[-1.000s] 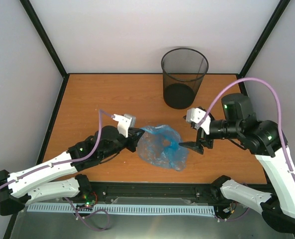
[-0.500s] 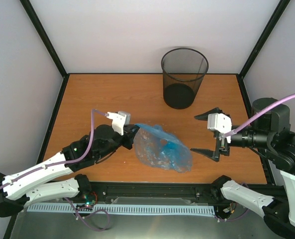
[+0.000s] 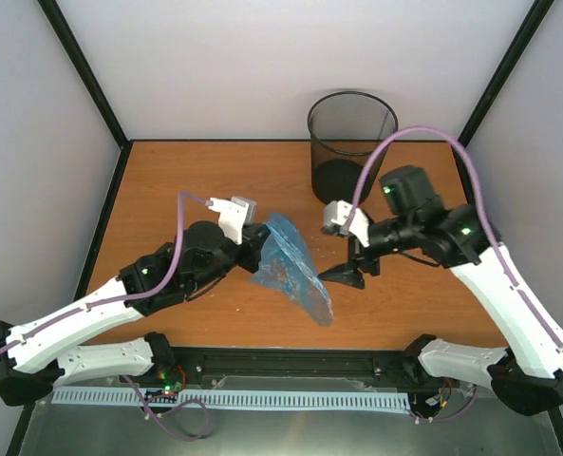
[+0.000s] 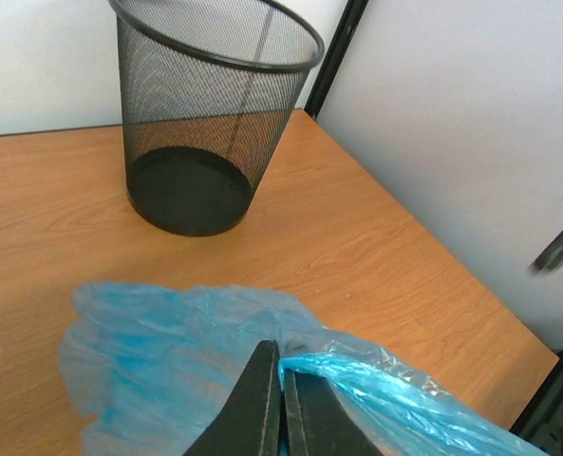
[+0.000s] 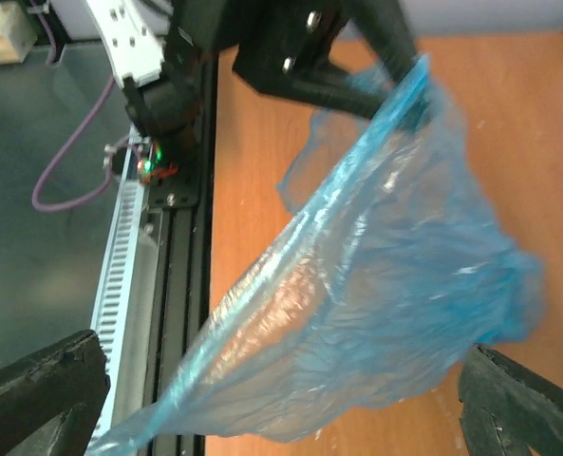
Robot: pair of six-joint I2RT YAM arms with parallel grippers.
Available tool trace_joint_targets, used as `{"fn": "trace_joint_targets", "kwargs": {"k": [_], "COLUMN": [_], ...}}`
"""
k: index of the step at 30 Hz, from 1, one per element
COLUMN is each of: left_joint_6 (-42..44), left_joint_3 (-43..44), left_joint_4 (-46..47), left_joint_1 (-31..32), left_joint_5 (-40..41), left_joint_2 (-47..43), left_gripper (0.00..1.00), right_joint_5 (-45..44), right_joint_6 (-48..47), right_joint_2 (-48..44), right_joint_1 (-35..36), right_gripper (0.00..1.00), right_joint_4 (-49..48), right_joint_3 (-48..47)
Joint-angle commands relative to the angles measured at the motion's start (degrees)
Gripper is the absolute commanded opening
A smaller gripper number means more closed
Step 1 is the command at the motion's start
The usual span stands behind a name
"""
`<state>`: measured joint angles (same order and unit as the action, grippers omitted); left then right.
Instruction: Put the trash bags into the trash bin
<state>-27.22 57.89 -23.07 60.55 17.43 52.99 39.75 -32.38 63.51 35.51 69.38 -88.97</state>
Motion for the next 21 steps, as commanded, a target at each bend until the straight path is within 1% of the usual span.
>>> {"fn": "trace_joint_targets", "kwargs": {"k": [1, 4, 8, 11, 17, 18, 19, 20, 21], "left_joint_6": [1.48, 1.30, 0.88, 0.48, 0.24, 0.24, 0.31, 0.33, 0.41], "left_joint_3": [2.78, 3.17, 3.22, 3.07, 2.74, 2.66, 2.66, 2.71, 2.75], "left_joint_4": [-2.42, -2.45, -2.36, -1.86, -0.19, 0.18, 0.41, 0.43, 0.29], "left_joint_1": [0.71, 0.71, 0.71, 0.71, 0.71, 0.71, 0.71, 0.71, 0.71], "left_joint_5": [-1.58, -2.03, -2.72, -3.42, -6.90, -7.55, -8.13, -8.49, -8.54], "left_joint_2": [2.76, 4.15, 5.19, 5.04, 3.94, 3.80, 3.77, 3.83, 3.91], "left_gripper": [0.01, 0.01, 0.01, 0.01, 0.01, 0.01, 0.01, 0.01, 0.01], "right_joint_5": [-5.77, -9.35, -14.37, -16.45, -15.49, -15.98, -17.09, -18.64, -20.12], "right_joint_6": [3.73, 4.96, 6.14, 6.53, 6.34, 6.59, 7.13, 7.97, 8.70], "right_joint_2": [0.11, 1.05, 1.98, 2.87, 2.26, 2.04, 1.87, 1.70, 1.40], "right_joint_1": [6.31, 9.61, 10.57, 11.00, 11.34, 11.34, 11.34, 11.34, 11.34], "right_gripper": [1.00, 1.00, 1.00, 1.00, 0.99, 0.97, 0.94, 0.88, 0.81], "right_joint_4": [-6.59, -10.50, -16.20, -19.72, -27.70, -29.19, -30.51, -31.59, -32.33], "right_joint_3": [6.34, 11.33, 15.97, 18.81, 25.71, 26.69, 27.27, 27.45, 27.28]}}
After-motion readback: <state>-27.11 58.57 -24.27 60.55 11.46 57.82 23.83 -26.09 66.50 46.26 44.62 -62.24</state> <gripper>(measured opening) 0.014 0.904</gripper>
